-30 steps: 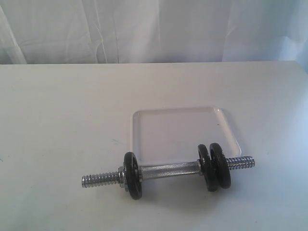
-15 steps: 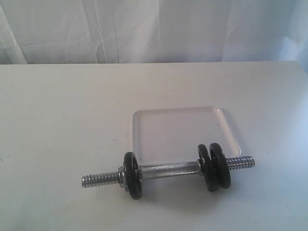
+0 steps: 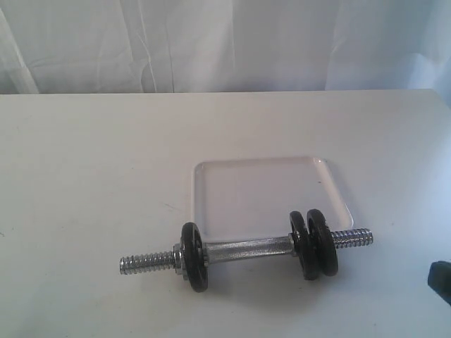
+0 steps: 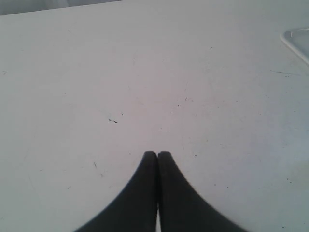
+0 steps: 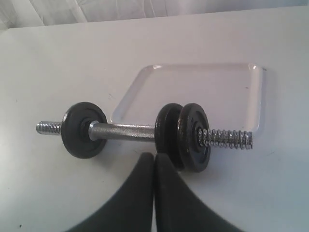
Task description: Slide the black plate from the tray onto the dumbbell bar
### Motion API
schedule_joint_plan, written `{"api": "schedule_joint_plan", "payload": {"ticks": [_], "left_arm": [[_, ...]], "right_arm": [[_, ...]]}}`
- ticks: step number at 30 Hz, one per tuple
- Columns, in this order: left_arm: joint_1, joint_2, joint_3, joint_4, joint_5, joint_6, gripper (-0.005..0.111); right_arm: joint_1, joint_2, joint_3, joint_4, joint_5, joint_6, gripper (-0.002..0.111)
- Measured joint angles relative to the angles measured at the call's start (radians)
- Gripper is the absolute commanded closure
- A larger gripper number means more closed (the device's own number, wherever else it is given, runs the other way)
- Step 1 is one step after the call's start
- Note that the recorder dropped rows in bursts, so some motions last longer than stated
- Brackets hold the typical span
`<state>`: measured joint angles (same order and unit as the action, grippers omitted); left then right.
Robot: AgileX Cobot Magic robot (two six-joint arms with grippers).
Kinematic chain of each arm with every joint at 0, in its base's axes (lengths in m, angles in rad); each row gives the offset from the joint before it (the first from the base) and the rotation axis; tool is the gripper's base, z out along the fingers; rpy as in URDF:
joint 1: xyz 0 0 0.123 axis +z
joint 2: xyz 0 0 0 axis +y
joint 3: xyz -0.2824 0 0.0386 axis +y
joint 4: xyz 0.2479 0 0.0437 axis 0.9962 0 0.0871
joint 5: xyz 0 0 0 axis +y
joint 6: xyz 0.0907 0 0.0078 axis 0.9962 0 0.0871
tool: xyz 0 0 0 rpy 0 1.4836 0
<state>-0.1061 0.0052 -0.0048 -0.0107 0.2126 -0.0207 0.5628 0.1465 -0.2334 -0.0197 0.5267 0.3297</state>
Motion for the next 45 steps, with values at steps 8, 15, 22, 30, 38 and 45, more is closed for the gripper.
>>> {"api": "schedule_joint_plan", "payload": {"ticks": [8, 15, 22, 30, 38, 45], "left_arm": [[0.0, 0.0, 0.0, 0.0, 0.0, 0.0, 0.107], [0.0, 0.0, 0.0, 0.0, 0.0, 0.0, 0.107], [0.0, 0.0, 0.0, 0.0, 0.0, 0.0, 0.107], [0.0, 0.0, 0.0, 0.0, 0.0, 0.0, 0.107], [0.0, 0.0, 0.0, 0.0, 0.0, 0.0, 0.107], [0.0, 0.0, 0.0, 0.0, 0.0, 0.0, 0.107]], "right_arm": [[0.0, -0.012, 0.111, 0.002, -0.006, 0.0, 0.108], [0.0, -0.013, 0.206, 0.025, -0.006, 0.0, 0.108], [0.0, -0.013, 0.226, 0.043, -0.077, 0.002, 0.108], [0.0, -0.015, 0.226, 0.045, -0.174, 0.002, 0.108], [0.0, -0.015, 0.226, 0.045, -0.18, 0.002, 0.108], [0.0, -0.015, 0.226, 0.045, -0.182, 0.002, 0.108]]}}
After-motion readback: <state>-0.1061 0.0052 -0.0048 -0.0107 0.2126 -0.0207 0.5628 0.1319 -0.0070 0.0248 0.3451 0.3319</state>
